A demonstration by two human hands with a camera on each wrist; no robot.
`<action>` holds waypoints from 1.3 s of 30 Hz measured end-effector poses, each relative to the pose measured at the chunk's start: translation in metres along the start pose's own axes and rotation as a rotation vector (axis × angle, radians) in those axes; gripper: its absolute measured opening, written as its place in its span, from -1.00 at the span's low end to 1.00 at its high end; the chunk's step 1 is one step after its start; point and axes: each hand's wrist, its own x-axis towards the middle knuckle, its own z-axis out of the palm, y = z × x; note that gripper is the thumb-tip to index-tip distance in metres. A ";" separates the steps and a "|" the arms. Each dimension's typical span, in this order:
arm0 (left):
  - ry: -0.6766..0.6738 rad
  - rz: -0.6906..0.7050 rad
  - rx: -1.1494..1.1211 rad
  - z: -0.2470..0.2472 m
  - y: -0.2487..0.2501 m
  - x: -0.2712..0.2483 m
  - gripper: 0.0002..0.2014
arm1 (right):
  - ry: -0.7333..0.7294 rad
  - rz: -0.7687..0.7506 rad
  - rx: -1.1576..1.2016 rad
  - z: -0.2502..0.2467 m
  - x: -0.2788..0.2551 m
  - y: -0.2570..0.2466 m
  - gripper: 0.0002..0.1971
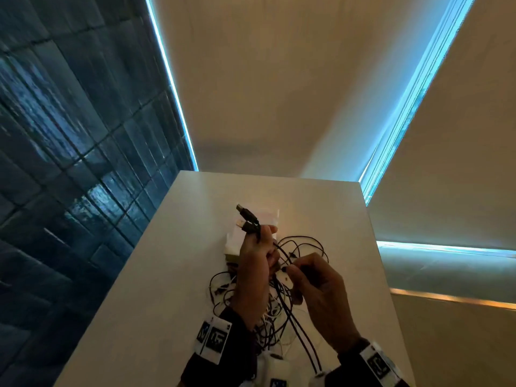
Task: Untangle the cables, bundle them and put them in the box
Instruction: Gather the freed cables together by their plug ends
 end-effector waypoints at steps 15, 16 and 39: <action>0.015 0.024 -0.020 -0.026 0.000 0.000 -0.56 | -0.227 -0.018 0.090 0.017 0.012 0.002 -0.73; -0.010 0.000 -0.102 -0.026 0.002 -0.001 -0.56 | -0.250 -0.005 0.090 0.016 0.013 0.007 -0.71; 0.102 0.098 -0.211 -0.060 0.040 -0.016 -0.63 | -0.349 0.026 -0.516 -0.009 0.058 0.128 -0.68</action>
